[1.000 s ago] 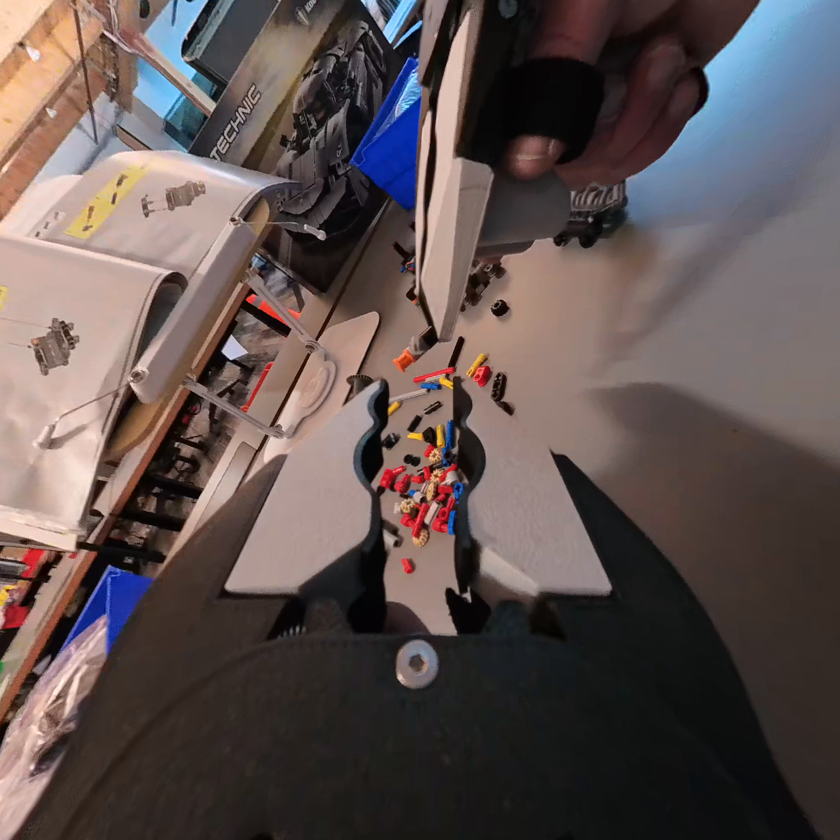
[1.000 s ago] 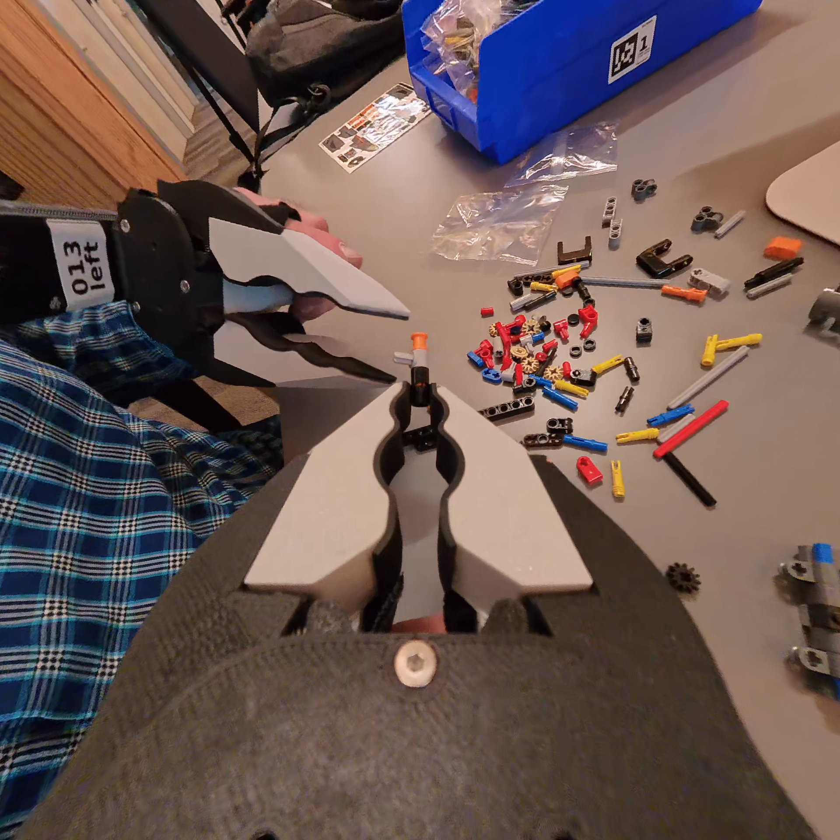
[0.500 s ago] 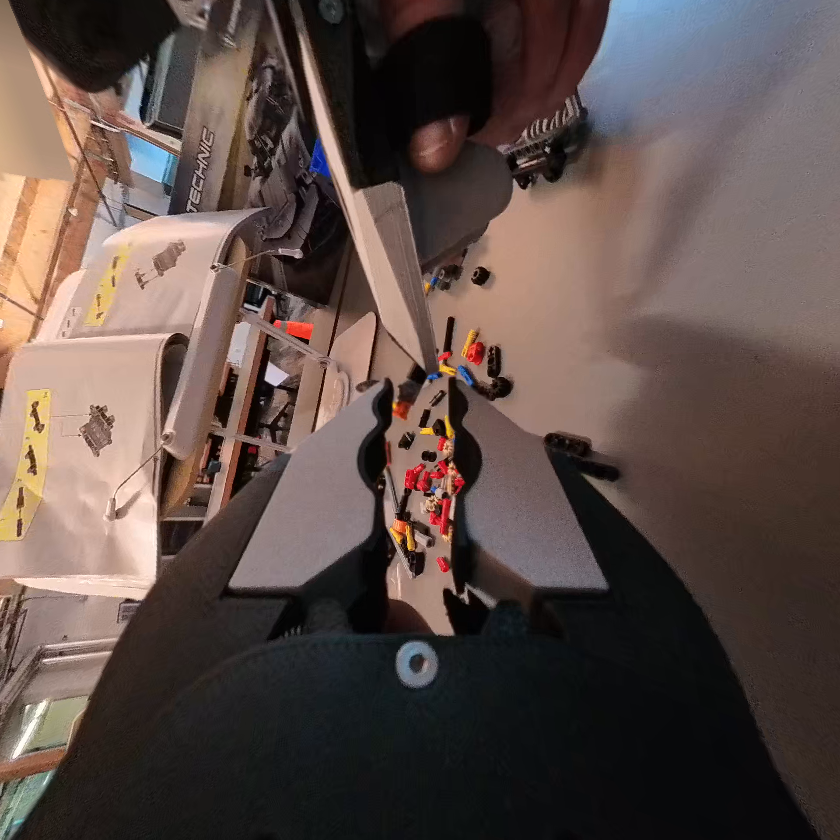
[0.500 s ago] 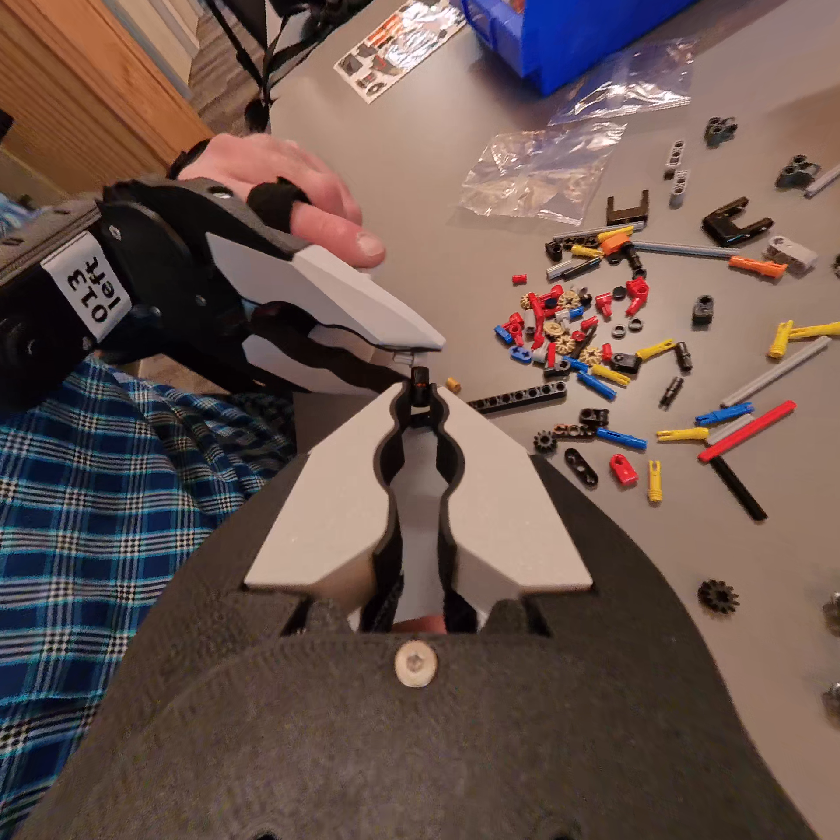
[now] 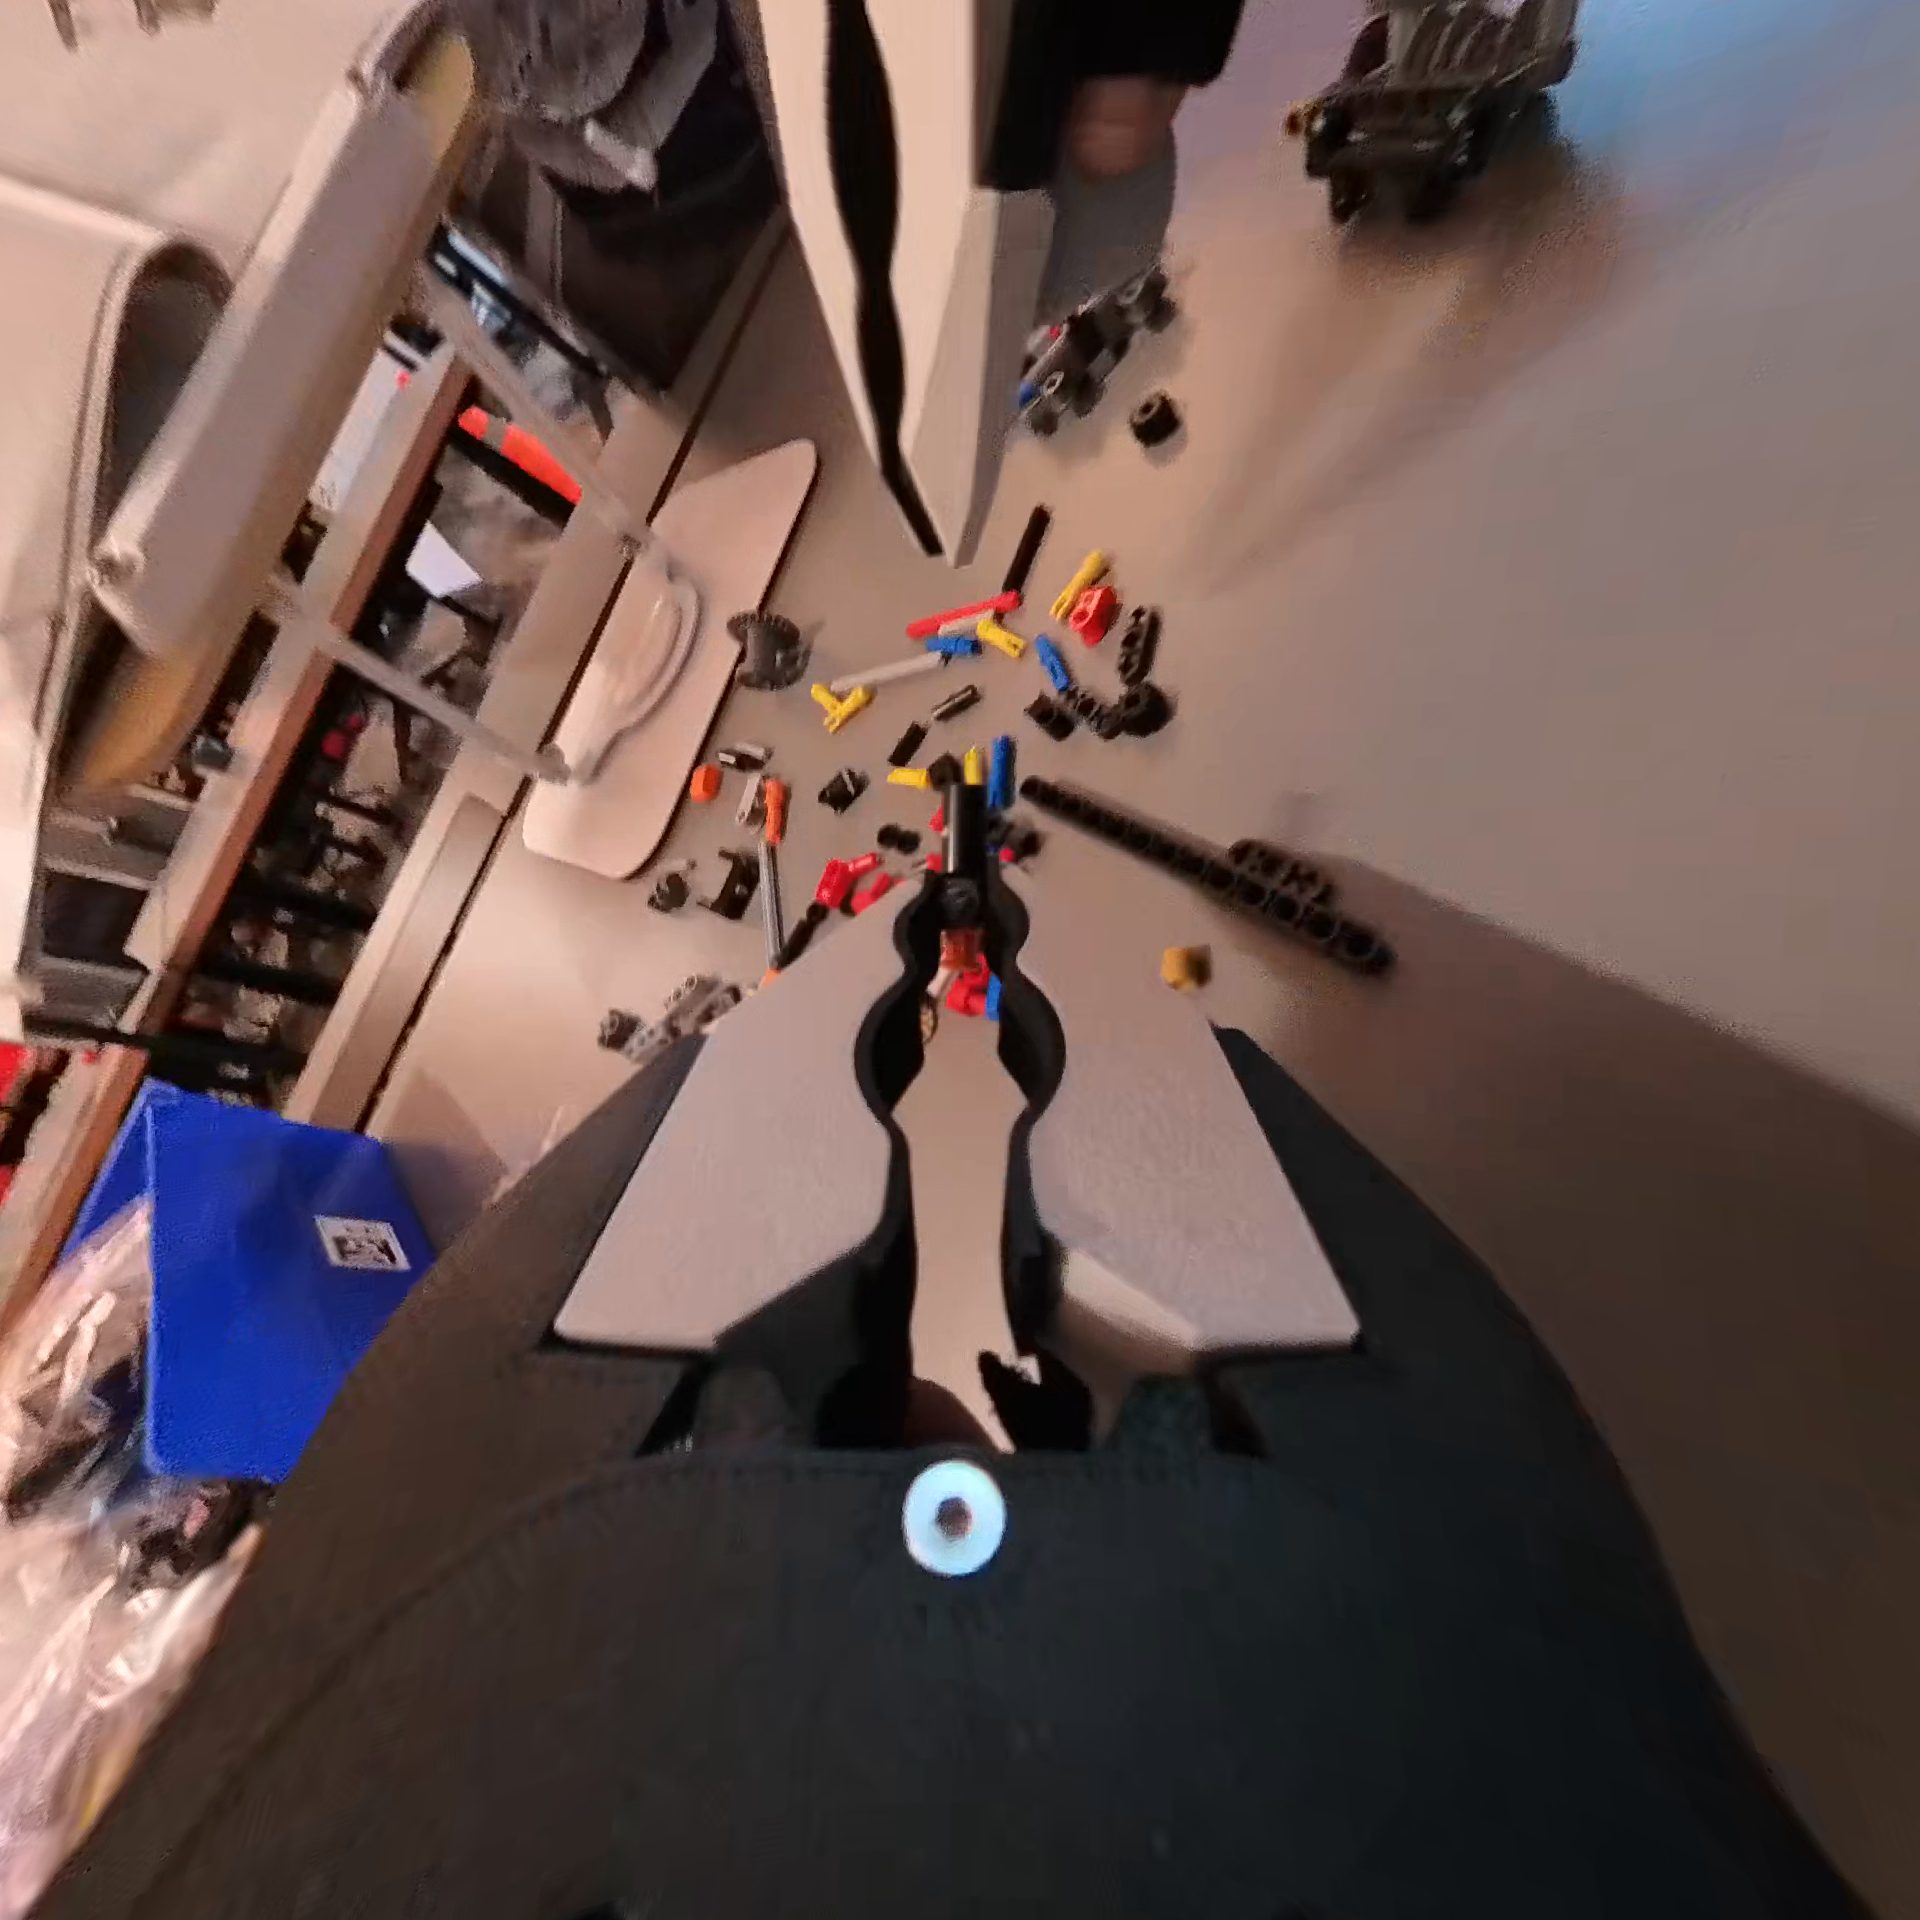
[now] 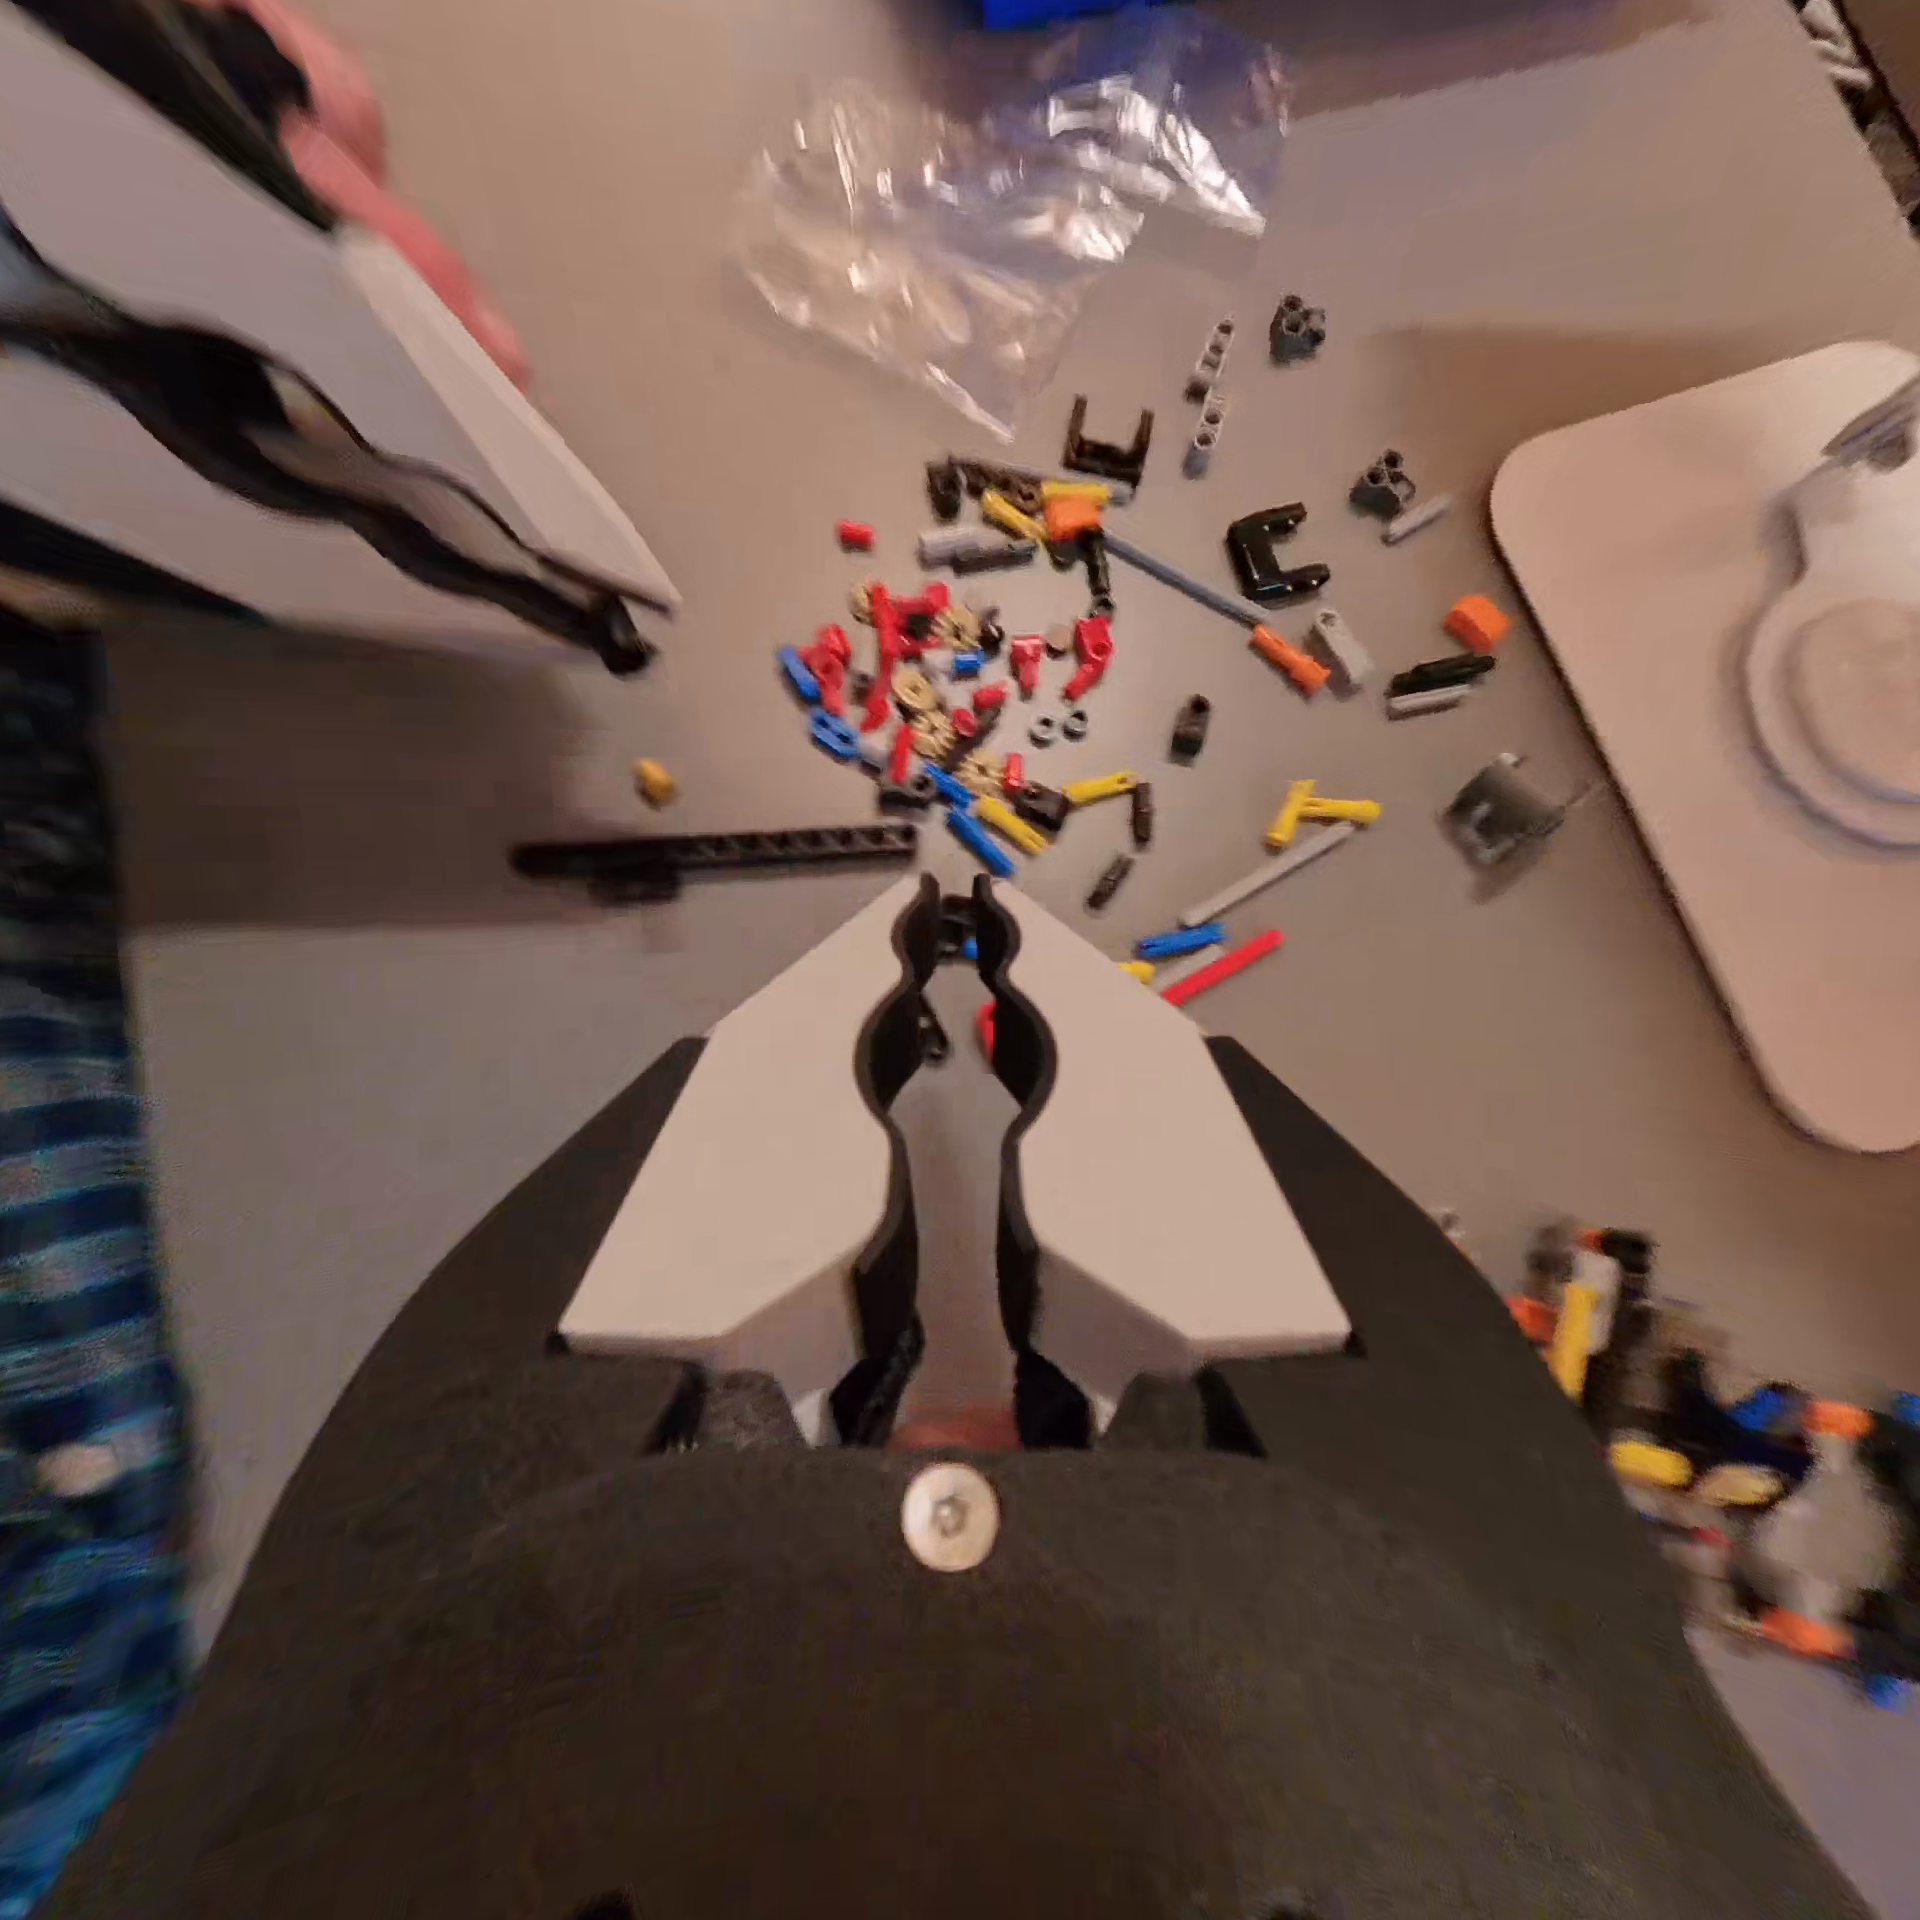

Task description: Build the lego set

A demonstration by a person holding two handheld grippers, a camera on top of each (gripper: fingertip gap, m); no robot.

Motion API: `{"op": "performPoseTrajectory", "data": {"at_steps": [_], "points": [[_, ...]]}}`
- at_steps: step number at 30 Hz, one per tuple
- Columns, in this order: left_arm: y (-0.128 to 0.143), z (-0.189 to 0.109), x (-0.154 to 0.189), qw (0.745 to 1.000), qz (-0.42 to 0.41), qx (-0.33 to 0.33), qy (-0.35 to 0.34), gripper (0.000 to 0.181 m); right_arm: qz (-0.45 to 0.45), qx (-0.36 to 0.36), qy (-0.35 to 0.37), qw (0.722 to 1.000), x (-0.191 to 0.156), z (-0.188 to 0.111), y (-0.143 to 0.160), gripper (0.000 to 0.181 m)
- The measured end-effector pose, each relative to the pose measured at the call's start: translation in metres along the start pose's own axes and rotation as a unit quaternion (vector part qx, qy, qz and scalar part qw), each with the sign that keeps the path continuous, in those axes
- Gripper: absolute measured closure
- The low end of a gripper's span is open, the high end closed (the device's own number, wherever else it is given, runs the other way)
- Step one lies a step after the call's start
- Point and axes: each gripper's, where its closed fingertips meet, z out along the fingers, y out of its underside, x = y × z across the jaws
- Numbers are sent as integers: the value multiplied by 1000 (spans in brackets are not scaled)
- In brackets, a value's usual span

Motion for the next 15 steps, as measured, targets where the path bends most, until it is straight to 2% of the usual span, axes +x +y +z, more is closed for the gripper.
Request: {"op": "performPoseTrajectory", "data": {"at_steps": [2,7,12,15], "points": [[10,1,-4,1000,-17,-13,0,177,-47,-22,1,999,6,14,1,181],[24,2,-7,999,-40,-32,9,177,-101,-84,-46,990,7,46,10,178],[31,2,-7,998,-56,-34,18,177,-116,-128,-64,983,12,60,25,177],[32,2,-8,997,-65,-33,22,177,-112,-122,-82,983,8,61,24,177]]}}
